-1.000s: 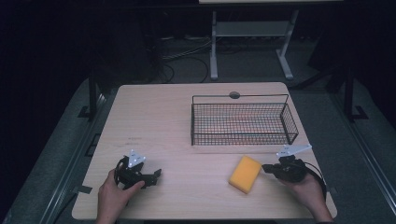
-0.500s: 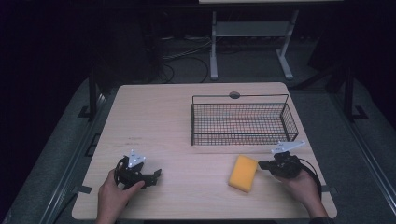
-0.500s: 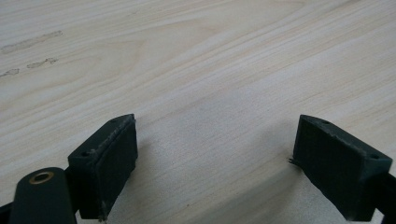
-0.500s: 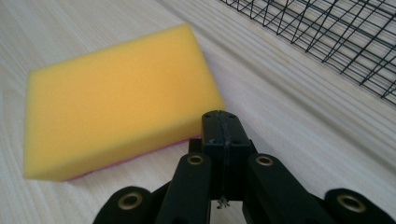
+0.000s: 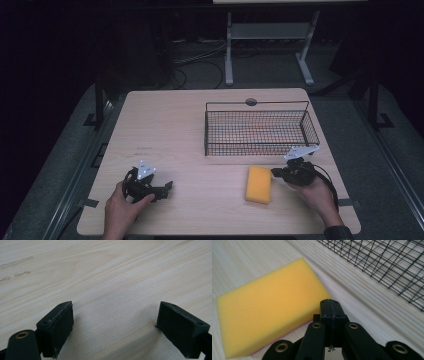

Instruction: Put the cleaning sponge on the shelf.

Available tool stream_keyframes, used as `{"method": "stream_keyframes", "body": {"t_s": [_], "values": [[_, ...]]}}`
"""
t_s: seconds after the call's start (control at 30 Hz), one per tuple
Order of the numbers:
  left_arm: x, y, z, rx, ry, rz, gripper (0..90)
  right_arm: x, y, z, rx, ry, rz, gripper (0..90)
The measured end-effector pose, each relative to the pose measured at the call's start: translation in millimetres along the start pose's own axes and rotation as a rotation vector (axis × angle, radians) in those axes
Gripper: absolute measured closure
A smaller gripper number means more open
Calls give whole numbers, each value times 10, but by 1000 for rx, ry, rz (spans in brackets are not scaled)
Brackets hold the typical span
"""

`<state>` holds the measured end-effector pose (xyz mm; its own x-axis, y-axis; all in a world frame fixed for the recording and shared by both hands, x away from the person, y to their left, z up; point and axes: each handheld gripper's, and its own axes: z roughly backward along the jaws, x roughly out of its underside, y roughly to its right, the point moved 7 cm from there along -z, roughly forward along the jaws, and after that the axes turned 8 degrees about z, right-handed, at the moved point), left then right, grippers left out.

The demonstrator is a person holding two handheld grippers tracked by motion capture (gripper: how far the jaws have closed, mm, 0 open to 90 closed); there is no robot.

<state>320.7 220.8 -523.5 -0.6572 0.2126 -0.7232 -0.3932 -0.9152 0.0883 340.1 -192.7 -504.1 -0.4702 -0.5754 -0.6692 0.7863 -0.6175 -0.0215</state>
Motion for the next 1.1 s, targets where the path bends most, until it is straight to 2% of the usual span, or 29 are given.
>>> {"method": "stream_keyframes", "body": {"t_s": [0.13, 0.23, 0.33, 0.6, 1.1], "values": [[0, 0, 0, 0, 0, 0, 130, -52, -3, -37, 5, -5, 17, 897], [2, 1, 1, 1, -2, 0, 130, -68, -12, -16, 7, 0, 11, 897], [1, 3, 0, 2, 0, 3, 130, -102, -54, 35, -10, 14, 1, 897], [1, 2, 0, 1, 0, 2, 130, -258, -266, 98, -70, 62, 21, 896], [1, 2, 0, 1, 0, 2, 130, -431, -651, 11, -143, 73, 73, 896]]}}
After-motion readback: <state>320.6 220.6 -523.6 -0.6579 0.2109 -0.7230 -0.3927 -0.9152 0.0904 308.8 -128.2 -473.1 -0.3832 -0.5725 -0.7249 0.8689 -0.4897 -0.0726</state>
